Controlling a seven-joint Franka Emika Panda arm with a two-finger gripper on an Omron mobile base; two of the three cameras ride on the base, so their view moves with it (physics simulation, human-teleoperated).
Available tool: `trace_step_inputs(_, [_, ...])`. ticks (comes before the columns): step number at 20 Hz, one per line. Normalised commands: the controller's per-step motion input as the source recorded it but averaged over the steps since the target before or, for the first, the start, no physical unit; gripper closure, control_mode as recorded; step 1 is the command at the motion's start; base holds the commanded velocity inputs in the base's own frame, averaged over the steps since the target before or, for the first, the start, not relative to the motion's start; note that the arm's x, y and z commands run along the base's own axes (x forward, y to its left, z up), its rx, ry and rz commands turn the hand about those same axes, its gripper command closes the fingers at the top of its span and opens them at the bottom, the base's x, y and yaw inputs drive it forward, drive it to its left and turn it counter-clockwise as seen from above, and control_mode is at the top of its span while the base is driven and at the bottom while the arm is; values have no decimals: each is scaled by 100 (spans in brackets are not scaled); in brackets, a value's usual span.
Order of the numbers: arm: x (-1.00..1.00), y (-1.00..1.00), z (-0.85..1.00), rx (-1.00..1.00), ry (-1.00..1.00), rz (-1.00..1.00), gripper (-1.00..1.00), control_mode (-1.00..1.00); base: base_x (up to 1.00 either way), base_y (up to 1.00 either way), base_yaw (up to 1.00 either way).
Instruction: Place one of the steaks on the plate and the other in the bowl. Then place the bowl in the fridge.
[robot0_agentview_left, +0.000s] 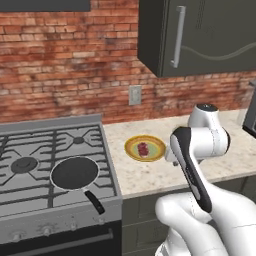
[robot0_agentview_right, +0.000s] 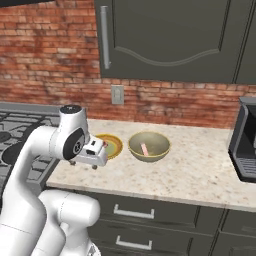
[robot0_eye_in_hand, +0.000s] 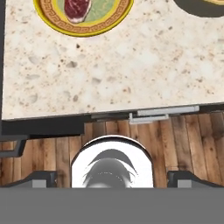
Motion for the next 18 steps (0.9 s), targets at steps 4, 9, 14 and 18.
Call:
trace_step_inputs(4, [0,0,0,0,0,0,-100,100,-35,-9,-38])
trace_step_inputs(9, [0,0,0,0,0,0,-100,100,-38,-16,-39])
trace_step_inputs(14, [0,0,0,0,0,0,-100,100,-49,-49,-40])
trace_step_inputs(18, [0,0,0,0,0,0,-100,100,-27,-57,-47])
